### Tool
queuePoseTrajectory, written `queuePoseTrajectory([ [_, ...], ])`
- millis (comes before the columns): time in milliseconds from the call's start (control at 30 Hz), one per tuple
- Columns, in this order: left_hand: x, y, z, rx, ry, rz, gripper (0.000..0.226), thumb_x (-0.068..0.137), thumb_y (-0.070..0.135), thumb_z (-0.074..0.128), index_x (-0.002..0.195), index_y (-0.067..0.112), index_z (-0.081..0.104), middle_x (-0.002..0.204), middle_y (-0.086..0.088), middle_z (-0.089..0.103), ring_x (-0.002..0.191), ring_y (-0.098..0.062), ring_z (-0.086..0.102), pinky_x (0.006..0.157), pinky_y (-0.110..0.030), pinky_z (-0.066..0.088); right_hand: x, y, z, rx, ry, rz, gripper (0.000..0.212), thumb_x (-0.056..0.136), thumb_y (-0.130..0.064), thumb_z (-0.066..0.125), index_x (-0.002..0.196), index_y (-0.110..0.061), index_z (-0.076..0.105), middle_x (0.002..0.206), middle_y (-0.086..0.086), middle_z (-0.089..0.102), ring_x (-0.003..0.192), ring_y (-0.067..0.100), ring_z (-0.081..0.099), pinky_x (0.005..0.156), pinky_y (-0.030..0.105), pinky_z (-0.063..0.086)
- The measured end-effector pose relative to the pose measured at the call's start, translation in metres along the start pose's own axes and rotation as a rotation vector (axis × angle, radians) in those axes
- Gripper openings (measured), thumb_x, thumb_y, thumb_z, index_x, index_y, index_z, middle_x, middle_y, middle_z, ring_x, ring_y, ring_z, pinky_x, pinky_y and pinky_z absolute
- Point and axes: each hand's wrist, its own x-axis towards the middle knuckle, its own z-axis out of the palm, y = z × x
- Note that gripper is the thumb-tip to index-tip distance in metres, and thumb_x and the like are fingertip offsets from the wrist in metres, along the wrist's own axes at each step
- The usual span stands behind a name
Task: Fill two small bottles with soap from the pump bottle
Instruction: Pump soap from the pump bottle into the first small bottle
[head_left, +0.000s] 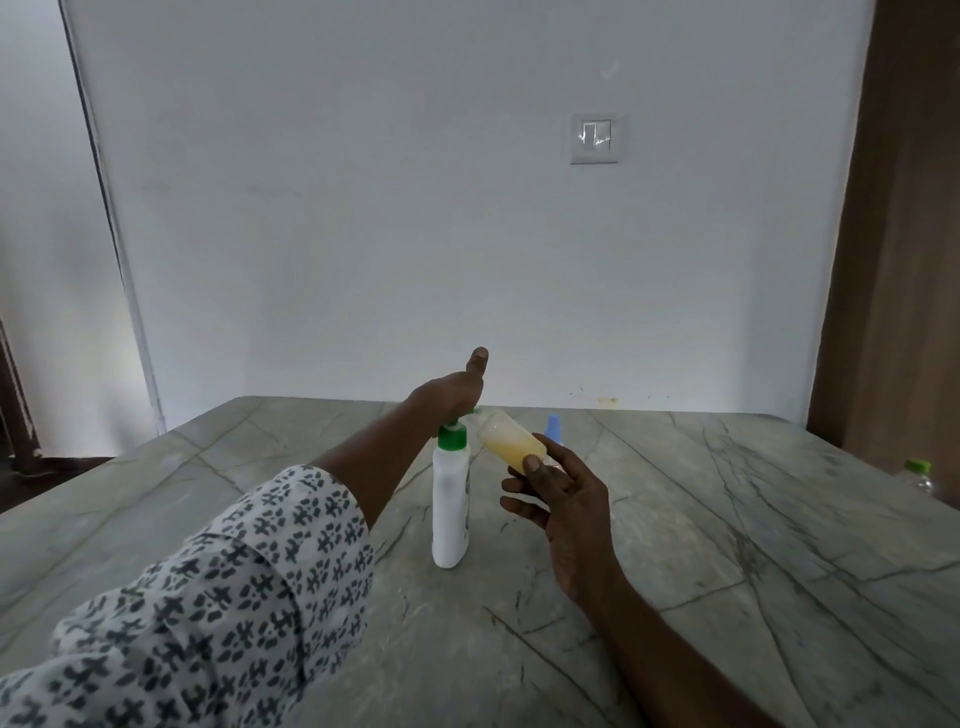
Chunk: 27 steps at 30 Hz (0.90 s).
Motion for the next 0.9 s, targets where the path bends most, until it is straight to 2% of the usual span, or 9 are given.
queuePoseTrajectory([
  [167, 0.0061, -0.0038, 0.0027, -0.002, -0.006, -0.004, 0.087, 0.092, 0.069, 0.004, 0.15, 0.01, 0.028, 0.153, -0.019, 0.03, 0.14, -0.033, 0.032, 0.114, -0.044, 0.023, -0.0001, 0.0005, -0.0011, -0.007, 0.002, -0.001, 0.034, 0.089, -0.012, 0.065, 0.122, -0.019, 0.062, 0.088, 0.006, 0.077, 0.081, 0.029, 0.074, 0.065, 0.035, 0.061],
  [400, 0.0035, -0.0013, 0.0012, 0.004, -0.013, 0.003, 0.087, 0.092, 0.068, 0.005, 0.15, 0.007, 0.026, 0.151, -0.021, 0.032, 0.136, -0.036, 0.036, 0.111, -0.044, 0.03, 0.0013, 0.0006, -0.0014, -0.01, -0.003, -0.006, 0.031, 0.09, -0.013, 0.065, 0.119, -0.023, 0.062, 0.088, 0.005, 0.077, 0.081, 0.028, 0.074, 0.065, 0.035, 0.062],
  [700, 0.0047, 0.0034, -0.004, 0.039, -0.011, 0.019, 0.087, 0.092, 0.069, 0.002, 0.15, 0.008, 0.026, 0.154, -0.02, 0.028, 0.138, -0.036, 0.033, 0.111, -0.044, 0.03, 0.0025, 0.0006, 0.0019, -0.008, -0.01, -0.006, 0.031, 0.09, -0.012, 0.065, 0.118, -0.025, 0.062, 0.089, 0.003, 0.077, 0.083, 0.028, 0.075, 0.066, 0.035, 0.062],
  [900, 0.0069, -0.0003, -0.0005, 0.029, 0.005, 0.001, 0.088, 0.091, 0.07, 0.004, 0.15, 0.009, 0.027, 0.155, -0.02, 0.027, 0.14, -0.036, 0.03, 0.114, -0.046, 0.025, 0.0015, 0.0006, 0.0007, -0.017, -0.007, -0.001, 0.033, 0.09, -0.012, 0.066, 0.121, -0.022, 0.061, 0.089, 0.004, 0.077, 0.082, 0.028, 0.075, 0.066, 0.035, 0.062],
])
